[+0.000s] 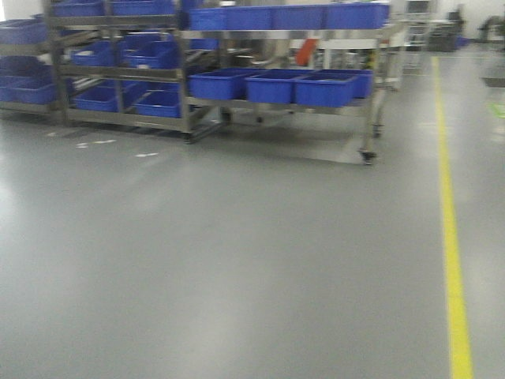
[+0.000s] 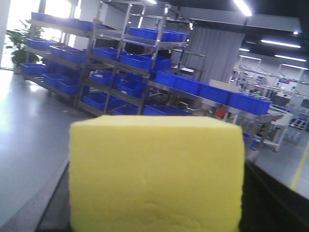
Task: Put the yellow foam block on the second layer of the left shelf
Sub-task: 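Drive the base away from the table holding the cube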
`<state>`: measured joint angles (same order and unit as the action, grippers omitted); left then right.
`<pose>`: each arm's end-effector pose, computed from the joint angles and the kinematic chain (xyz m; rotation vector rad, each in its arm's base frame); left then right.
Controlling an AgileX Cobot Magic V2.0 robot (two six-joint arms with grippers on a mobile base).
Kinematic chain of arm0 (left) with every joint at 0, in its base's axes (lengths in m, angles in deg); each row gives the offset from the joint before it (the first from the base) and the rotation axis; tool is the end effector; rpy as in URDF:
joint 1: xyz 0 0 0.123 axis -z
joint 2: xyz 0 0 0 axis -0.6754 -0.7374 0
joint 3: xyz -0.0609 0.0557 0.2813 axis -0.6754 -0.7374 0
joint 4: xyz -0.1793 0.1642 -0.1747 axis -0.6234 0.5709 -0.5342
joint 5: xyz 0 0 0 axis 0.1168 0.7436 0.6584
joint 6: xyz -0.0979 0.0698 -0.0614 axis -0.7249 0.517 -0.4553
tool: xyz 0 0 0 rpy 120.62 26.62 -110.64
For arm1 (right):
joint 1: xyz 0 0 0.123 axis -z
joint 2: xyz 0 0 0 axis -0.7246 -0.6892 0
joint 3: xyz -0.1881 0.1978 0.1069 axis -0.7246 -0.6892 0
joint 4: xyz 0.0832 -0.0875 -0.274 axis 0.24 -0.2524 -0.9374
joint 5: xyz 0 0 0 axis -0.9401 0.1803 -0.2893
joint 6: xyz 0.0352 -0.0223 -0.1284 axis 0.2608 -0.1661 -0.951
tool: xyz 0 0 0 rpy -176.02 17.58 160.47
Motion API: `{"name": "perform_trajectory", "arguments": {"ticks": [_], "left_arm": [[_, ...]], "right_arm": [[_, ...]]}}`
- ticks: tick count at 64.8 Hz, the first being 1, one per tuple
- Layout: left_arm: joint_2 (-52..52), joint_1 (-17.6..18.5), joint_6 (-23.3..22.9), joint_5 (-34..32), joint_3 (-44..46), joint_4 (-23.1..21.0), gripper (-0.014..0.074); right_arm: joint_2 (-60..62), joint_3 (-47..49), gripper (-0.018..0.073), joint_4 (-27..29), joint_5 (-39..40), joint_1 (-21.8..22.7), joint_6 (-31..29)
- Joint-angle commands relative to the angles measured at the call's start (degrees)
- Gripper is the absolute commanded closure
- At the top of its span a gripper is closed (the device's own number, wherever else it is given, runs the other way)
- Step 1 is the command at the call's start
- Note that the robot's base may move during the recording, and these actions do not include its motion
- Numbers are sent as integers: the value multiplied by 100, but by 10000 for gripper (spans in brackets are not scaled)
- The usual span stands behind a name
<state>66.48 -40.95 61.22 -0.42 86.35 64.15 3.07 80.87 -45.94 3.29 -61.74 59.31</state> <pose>0.1401 0.0002 0.1986 0.0208 1.6102 0.0243 0.1336 0.0374 0.3354 -0.3258 1.3131 0.0501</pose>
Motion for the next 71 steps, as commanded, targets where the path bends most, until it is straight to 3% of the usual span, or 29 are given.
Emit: {"name": "perform_trajectory", "arguments": {"ticks": [1, 71], "left_arm": [[77, 1, -22, -488, -148, -18, 460], [77, 1, -22, -488, -148, -18, 460]], "right_arm": [[-72, 174, 284, 26, 512, 37, -41], [-66, 174, 284, 26, 512, 37, -41]]}}
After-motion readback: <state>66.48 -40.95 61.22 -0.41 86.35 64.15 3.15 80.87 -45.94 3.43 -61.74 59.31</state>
